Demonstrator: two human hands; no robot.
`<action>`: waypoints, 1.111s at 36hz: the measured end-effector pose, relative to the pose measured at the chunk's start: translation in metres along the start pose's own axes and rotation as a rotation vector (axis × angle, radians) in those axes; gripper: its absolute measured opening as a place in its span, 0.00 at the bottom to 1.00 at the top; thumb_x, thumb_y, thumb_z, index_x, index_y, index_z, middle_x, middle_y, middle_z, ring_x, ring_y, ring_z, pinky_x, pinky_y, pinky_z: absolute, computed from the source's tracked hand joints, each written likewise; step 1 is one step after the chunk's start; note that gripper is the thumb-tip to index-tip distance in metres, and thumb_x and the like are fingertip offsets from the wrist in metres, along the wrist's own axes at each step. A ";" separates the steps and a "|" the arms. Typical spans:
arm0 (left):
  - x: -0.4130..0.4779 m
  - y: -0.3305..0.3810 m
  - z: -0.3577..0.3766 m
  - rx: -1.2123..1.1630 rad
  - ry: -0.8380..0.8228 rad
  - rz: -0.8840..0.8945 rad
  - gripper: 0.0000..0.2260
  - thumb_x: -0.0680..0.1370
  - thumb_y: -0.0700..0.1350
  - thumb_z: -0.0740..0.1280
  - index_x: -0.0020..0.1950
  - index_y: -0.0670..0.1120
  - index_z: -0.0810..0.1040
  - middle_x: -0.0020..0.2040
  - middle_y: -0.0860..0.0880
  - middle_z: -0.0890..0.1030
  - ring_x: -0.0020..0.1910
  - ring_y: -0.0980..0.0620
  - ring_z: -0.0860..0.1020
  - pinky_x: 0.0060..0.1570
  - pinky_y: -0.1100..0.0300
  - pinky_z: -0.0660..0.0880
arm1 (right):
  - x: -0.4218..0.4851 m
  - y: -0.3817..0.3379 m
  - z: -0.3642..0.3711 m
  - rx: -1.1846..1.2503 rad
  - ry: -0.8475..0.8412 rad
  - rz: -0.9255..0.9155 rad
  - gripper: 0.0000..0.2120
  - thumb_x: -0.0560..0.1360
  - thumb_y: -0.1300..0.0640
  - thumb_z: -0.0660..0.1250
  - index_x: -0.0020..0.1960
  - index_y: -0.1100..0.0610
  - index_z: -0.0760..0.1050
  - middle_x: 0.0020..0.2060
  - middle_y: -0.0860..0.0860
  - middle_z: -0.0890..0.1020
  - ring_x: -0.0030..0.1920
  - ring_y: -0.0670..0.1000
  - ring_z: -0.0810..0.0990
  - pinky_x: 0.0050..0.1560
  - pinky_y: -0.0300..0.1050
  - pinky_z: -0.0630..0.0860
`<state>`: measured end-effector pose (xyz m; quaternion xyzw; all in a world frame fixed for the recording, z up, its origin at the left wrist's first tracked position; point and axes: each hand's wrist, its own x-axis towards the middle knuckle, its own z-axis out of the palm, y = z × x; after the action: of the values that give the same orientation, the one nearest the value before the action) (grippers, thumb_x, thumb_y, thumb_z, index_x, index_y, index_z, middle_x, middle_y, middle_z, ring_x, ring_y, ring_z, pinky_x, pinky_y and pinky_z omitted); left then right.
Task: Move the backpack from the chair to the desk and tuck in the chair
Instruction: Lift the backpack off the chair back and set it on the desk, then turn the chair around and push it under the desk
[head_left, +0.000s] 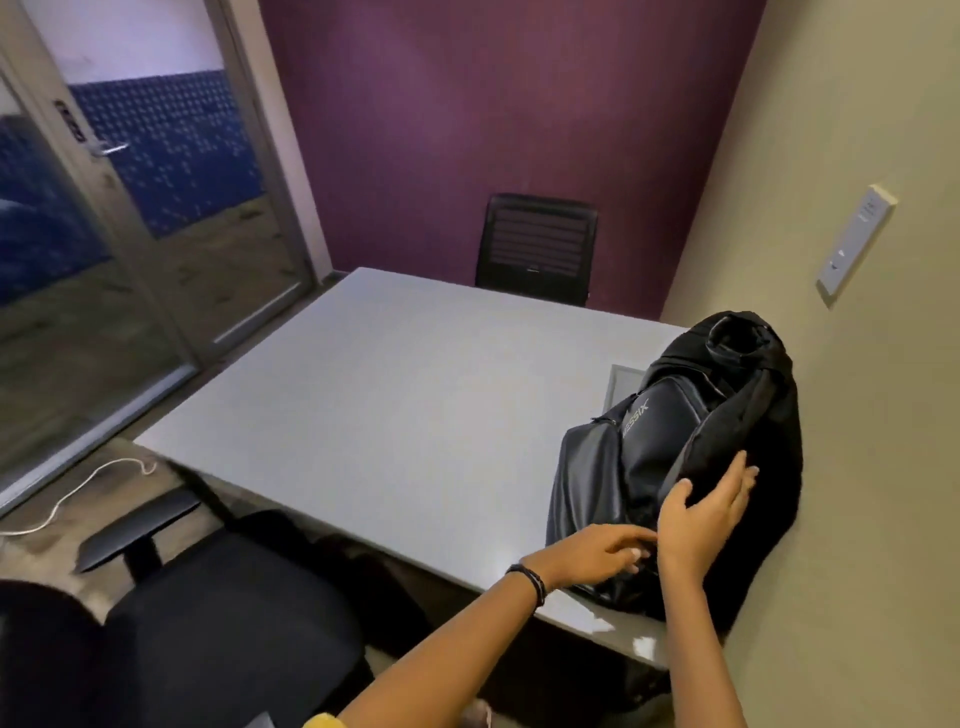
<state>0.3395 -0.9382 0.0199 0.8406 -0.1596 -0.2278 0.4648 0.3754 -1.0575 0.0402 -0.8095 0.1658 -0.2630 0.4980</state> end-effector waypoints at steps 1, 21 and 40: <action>-0.014 -0.007 -0.001 -0.014 0.016 -0.038 0.17 0.83 0.44 0.54 0.71 0.47 0.67 0.67 0.42 0.75 0.62 0.44 0.78 0.63 0.55 0.72 | -0.007 0.001 0.003 0.010 -0.011 0.012 0.31 0.76 0.66 0.60 0.76 0.55 0.52 0.76 0.59 0.52 0.76 0.59 0.52 0.74 0.56 0.54; -0.329 -0.144 -0.105 -0.128 0.586 -0.615 0.15 0.83 0.40 0.54 0.68 0.42 0.71 0.62 0.39 0.79 0.55 0.47 0.80 0.59 0.59 0.73 | -0.169 -0.059 0.068 0.117 -0.523 0.048 0.30 0.76 0.70 0.61 0.74 0.57 0.57 0.77 0.58 0.46 0.75 0.62 0.53 0.67 0.51 0.63; -0.607 -0.216 -0.120 -0.013 0.845 -0.724 0.15 0.82 0.40 0.57 0.67 0.45 0.74 0.62 0.43 0.79 0.60 0.49 0.78 0.61 0.57 0.72 | -0.495 -0.141 0.113 0.043 -1.072 -0.197 0.29 0.74 0.72 0.57 0.74 0.59 0.58 0.76 0.59 0.50 0.76 0.58 0.49 0.73 0.56 0.59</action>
<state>-0.0978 -0.4497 0.0335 0.8571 0.3412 -0.0171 0.3856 0.0440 -0.6500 -0.0043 -0.8315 -0.1935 0.1376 0.5023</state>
